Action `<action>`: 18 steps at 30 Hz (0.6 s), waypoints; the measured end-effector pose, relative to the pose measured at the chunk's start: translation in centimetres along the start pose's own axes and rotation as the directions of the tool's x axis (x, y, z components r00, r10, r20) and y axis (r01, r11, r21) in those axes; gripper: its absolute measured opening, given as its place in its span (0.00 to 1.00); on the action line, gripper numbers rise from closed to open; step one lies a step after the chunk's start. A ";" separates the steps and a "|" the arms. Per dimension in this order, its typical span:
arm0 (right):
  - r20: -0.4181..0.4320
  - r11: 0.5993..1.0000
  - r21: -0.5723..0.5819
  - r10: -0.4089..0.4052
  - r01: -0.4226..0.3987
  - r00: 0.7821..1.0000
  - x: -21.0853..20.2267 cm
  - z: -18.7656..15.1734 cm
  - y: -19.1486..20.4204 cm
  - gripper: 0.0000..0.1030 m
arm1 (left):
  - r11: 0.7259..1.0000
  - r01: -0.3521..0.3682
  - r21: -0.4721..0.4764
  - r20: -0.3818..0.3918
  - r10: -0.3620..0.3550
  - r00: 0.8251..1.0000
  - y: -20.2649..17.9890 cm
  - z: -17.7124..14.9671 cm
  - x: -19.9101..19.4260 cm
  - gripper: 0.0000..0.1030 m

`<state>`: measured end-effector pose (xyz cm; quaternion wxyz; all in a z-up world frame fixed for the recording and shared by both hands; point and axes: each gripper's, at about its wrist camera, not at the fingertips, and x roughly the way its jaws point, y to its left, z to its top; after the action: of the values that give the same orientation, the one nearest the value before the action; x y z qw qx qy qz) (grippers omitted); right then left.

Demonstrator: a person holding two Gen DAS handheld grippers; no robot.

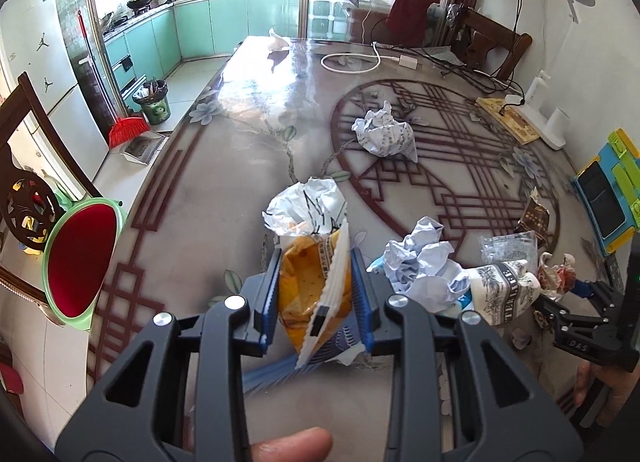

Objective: Collect trash
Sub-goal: 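Grasp the yellow chip bag with the left tool while the right tool grasps crumpled red-white paper, then carry the yellow chip bag and red-white paper over the red bucket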

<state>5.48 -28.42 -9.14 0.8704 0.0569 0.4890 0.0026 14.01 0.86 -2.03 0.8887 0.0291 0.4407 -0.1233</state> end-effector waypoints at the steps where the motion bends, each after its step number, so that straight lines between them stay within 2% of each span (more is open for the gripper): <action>1: -0.001 1.000 -0.005 -0.004 0.004 1.000 0.1 -0.1 0.0 0.63 | 1.000 0.001 -0.001 0.002 -0.001 1.000 0.0 0.1 -0.1 0.30; 4: 0.016 1.000 -0.013 -0.006 0.006 1.000 -0.2 -0.1 -0.1 0.55 | 1.000 0.009 -0.003 0.011 -0.009 1.000 0.0 0.3 -0.5 0.30; 10: 0.051 0.999 -0.029 -0.013 0.015 0.999 -1.8 -0.1 0.5 0.51 | 1.000 0.008 -0.003 0.067 -0.008 0.998 0.3 1.0 -2.3 0.30; 18: 0.146 0.987 -0.154 -0.030 0.053 0.989 -6.4 0.9 5.7 0.50 | 0.997 0.025 -0.076 0.125 -0.015 0.992 3.3 2.3 -5.1 0.30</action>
<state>3.15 -23.24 -2.65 0.9049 -0.0221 0.4246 0.0188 13.64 4.69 3.22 0.9136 -0.0174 0.3891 -0.1167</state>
